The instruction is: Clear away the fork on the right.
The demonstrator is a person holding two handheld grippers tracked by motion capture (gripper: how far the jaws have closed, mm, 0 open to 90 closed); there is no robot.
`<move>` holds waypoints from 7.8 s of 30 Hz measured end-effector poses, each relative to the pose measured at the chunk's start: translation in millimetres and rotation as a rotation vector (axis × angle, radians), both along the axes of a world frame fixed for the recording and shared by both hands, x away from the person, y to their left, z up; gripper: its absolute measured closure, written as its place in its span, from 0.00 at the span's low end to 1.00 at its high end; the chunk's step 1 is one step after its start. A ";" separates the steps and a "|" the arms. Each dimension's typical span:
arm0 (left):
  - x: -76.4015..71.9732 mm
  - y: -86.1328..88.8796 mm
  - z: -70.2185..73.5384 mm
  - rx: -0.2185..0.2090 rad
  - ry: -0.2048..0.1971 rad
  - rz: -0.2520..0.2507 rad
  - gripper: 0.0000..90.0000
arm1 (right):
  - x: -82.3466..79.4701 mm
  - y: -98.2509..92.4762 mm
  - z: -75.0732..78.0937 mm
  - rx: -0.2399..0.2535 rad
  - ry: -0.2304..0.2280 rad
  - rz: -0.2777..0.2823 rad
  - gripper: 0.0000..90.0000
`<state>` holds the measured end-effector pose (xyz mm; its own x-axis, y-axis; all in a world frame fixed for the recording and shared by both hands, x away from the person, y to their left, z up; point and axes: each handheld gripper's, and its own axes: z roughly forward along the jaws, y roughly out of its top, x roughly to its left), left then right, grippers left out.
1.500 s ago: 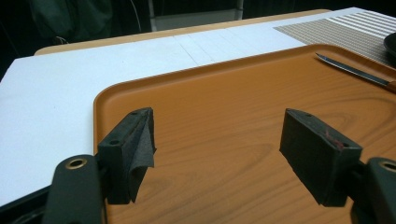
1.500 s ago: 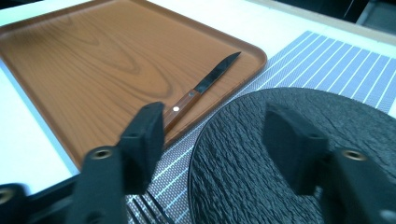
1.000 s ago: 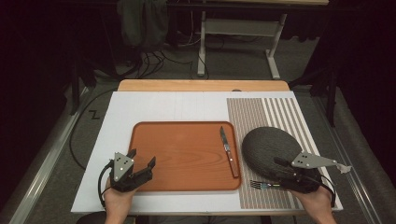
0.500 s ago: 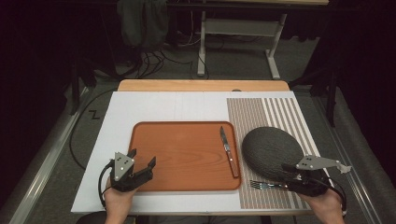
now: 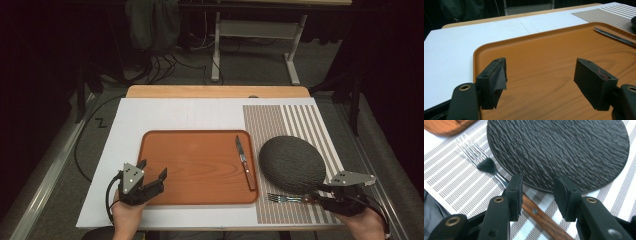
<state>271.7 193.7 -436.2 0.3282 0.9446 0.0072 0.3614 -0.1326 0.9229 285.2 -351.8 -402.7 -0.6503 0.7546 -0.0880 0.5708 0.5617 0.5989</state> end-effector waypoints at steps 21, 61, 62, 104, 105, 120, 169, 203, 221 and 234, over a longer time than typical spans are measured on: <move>0.4 -0.3 -0.1 0.001 0.002 -0.001 0.30 | 4.4 -2.7 -13.3 -0.082 0.115 0.031 0.66; 1.2 -1.3 -0.6 0.004 0.005 -0.004 0.29 | 0.0 13.8 -20.9 -0.126 0.154 0.216 0.79; 1.2 -1.3 -0.6 0.004 0.005 -0.004 0.29 | 0.1 14.6 -20.9 -0.127 0.151 0.221 0.80; 1.5 -1.1 -0.7 0.005 0.005 -0.004 0.29 | 1.4 33.2 -13.0 -0.075 0.079 0.335 0.88; 1.5 -1.1 -0.7 0.005 0.005 -0.005 0.29 | 1.4 33.2 -13.0 -0.075 0.079 0.335 0.88; 1.3 -0.8 -0.5 0.004 0.003 -0.005 0.29 | 6.4 52.9 1.1 -0.018 0.059 0.353 0.88; 0.8 1.0 0.1 -0.002 -0.004 -0.008 0.29 | 53.2 161.4 15.3 0.031 0.074 0.300 0.87; -0.1 1.2 0.4 -0.006 -0.007 -0.012 0.29 | 83.8 214.4 -4.8 -0.035 0.127 0.251 0.87; -0.7 1.0 0.7 -0.007 -0.012 -0.012 0.29 | 85.5 232.9 -14.3 -0.055 0.156 0.249 0.87; -0.6 1.2 0.7 -0.009 -0.011 -0.012 0.29 | 84.1 242.0 -20.5 -0.063 0.167 0.263 0.87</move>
<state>271.1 195.0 -435.5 0.3398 0.9405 0.0026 0.3493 -0.1287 0.9281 369.4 -109.9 -423.2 -0.8315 0.5554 -0.0047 0.4888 0.7357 0.4688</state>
